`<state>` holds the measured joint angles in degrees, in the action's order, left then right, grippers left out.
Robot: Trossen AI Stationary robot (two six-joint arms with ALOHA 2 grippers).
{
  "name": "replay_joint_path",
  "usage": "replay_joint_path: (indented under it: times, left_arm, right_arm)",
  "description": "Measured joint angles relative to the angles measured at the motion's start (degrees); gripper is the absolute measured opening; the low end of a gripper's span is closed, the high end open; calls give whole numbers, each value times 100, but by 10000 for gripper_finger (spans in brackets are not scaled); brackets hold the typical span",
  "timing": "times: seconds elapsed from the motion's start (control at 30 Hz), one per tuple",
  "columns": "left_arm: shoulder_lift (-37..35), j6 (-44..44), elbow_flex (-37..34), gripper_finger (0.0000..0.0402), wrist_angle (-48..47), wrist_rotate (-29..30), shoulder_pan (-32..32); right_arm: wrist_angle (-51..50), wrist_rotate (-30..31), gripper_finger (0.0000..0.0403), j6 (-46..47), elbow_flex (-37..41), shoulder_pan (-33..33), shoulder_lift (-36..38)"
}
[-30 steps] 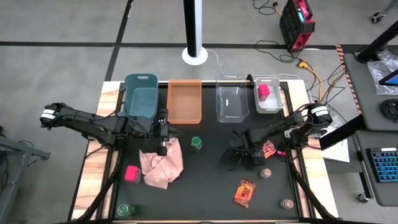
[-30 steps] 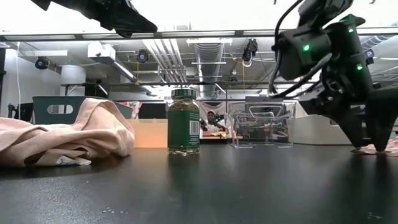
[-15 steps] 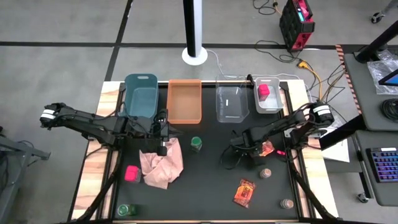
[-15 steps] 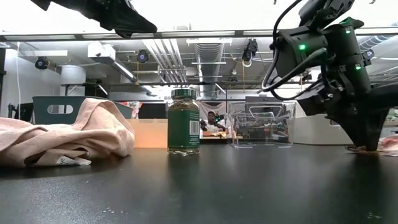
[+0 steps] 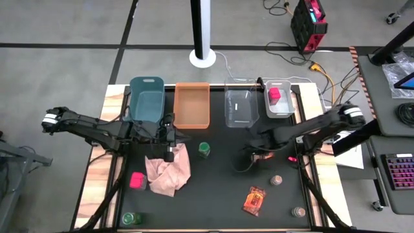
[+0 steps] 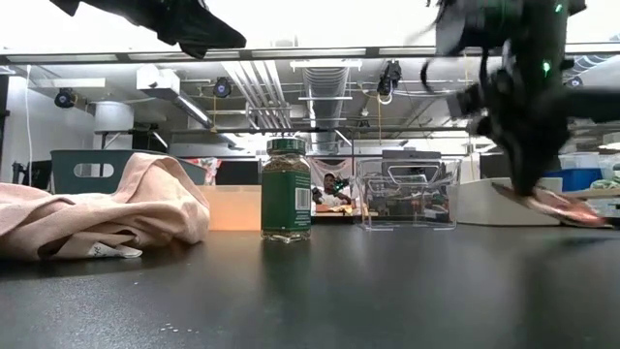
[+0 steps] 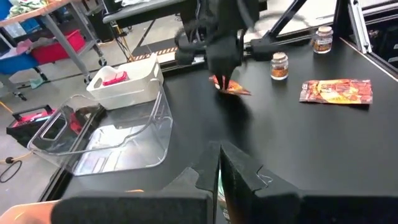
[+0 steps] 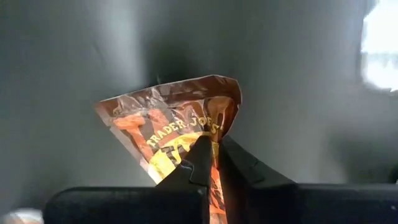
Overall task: Sort spices by type
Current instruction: Put the top orange seasoning pack into the blue bin
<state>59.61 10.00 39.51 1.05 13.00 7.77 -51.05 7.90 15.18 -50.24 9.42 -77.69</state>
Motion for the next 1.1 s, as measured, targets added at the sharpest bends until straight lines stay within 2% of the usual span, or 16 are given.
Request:
replay_joint_path:
  times: [0.17, 0.37, 0.5, 0.67, 0.9, 1.1]
  left_arm:
    - [-2, -47, 0, 0, 96, 4, 0]
    - [-2, -155, 0, 0, 390, 8, 0]
    - [-2, -379, 0, 0, 735, 422, 7]
    - [-2, -660, 0, 0, 988, 1234, 0]
    - [15, -673, 0, 0, 1139, 1261, 12]
    - [486, -606, -10, 0, 1638, 1252, 230]
  right_arm:
    - [921, 666, 9, 142, 0, 390, 804]
    - [2517, 1667, 9, -602, 182, 896, 1095]
    - [3776, 2067, 9, -1305, 448, 1018, 932]
    - [6030, 2122, 9, -2273, 939, 1020, 621]
    - [8763, 2126, 9, -2847, 1647, 1020, 24]
    - [10229, 2403, 9, -2980, 1955, 1022, -550]
